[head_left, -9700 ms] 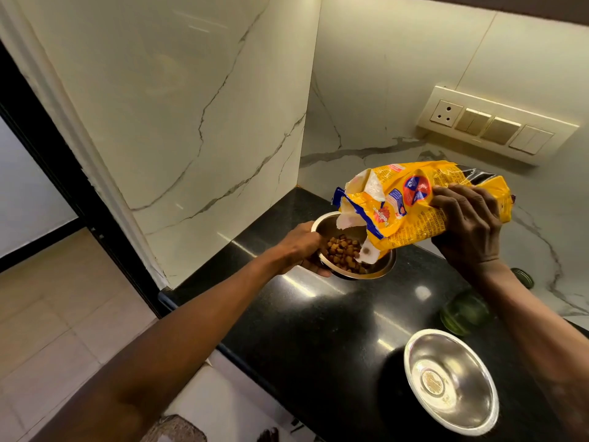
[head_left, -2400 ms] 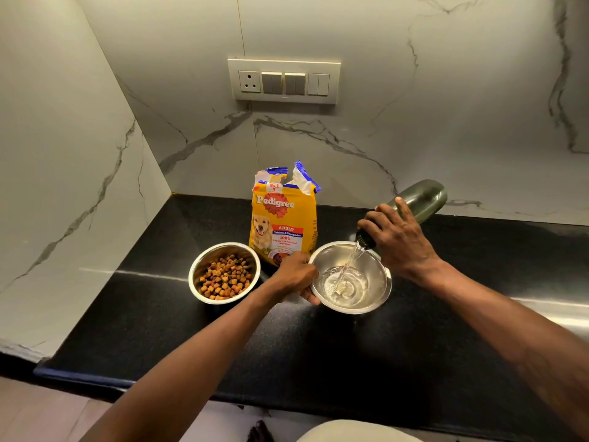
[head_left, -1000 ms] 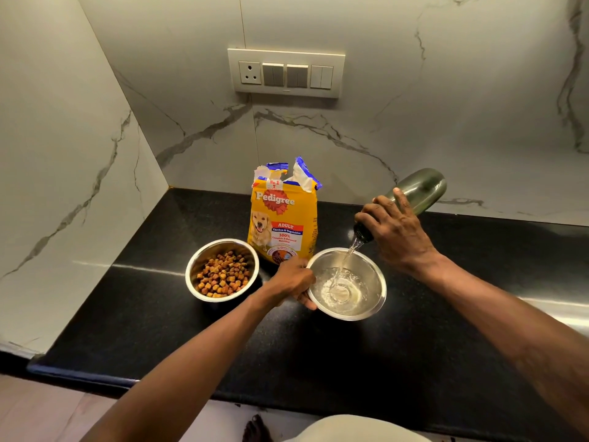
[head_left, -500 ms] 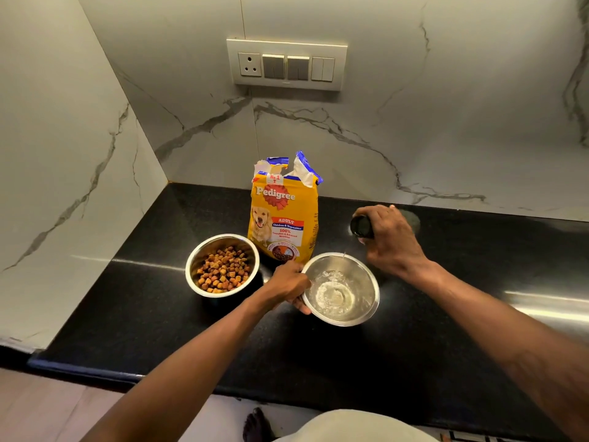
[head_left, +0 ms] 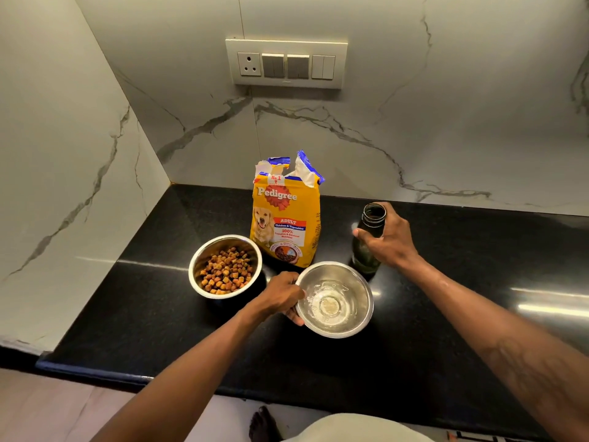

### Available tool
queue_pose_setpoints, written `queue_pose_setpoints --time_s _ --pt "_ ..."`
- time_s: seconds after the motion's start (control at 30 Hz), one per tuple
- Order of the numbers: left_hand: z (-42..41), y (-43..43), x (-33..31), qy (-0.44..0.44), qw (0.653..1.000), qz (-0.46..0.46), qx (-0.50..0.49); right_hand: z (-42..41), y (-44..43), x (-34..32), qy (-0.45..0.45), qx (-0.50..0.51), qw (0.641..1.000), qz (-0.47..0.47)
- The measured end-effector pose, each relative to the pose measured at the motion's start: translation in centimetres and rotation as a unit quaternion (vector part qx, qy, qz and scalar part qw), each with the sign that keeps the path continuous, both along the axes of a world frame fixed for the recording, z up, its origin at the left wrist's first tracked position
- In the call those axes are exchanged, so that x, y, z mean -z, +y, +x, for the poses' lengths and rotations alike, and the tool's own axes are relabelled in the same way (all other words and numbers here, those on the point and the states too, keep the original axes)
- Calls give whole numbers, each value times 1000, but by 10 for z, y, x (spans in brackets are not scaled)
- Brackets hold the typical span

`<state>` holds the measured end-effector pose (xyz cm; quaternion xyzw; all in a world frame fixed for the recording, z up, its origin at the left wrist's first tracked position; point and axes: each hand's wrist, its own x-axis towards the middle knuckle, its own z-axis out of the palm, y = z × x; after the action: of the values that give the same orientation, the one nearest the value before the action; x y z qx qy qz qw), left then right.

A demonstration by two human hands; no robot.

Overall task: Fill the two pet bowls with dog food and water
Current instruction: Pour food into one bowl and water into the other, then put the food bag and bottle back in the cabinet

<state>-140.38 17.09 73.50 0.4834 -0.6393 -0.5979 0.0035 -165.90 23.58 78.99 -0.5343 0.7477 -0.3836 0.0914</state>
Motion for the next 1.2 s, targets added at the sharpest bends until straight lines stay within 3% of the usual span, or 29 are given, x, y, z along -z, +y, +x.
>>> queue_pose_setpoints --time_s 0.37,0.47,0.6,0.67,0.77,0.9,1.03,1.1,1.2 --pt "2 -5 1 -30 1000 -2 7 -20 1 -3 -55 43 996 50" --pt "10 -11 -10 -55 991 -123 -14 -18 5 -5 -30 54 998 23" --pt "25 -36 -23 -10 946 -300 -124 -1 -1 -19 78 46 990 -107" --pt "30 -52 -30 28 921 -353 -161 18 -12 -29 97 7 984 -147" --pt "35 -82 -42 62 902 -379 -196 53 -35 -31 61 -36 989 -127" --pt "35 -136 -53 51 935 -317 -151 82 -68 -9 -56 -9 998 -7" --pt "34 -185 -55 1 983 -183 -2 88 -88 20 -180 3 972 152" --pt "35 -203 -51 12 991 -109 76 89 -93 32 -236 2 950 203" --pt "33 -228 -42 4 981 -77 179 87 -107 46 -288 6 934 211"
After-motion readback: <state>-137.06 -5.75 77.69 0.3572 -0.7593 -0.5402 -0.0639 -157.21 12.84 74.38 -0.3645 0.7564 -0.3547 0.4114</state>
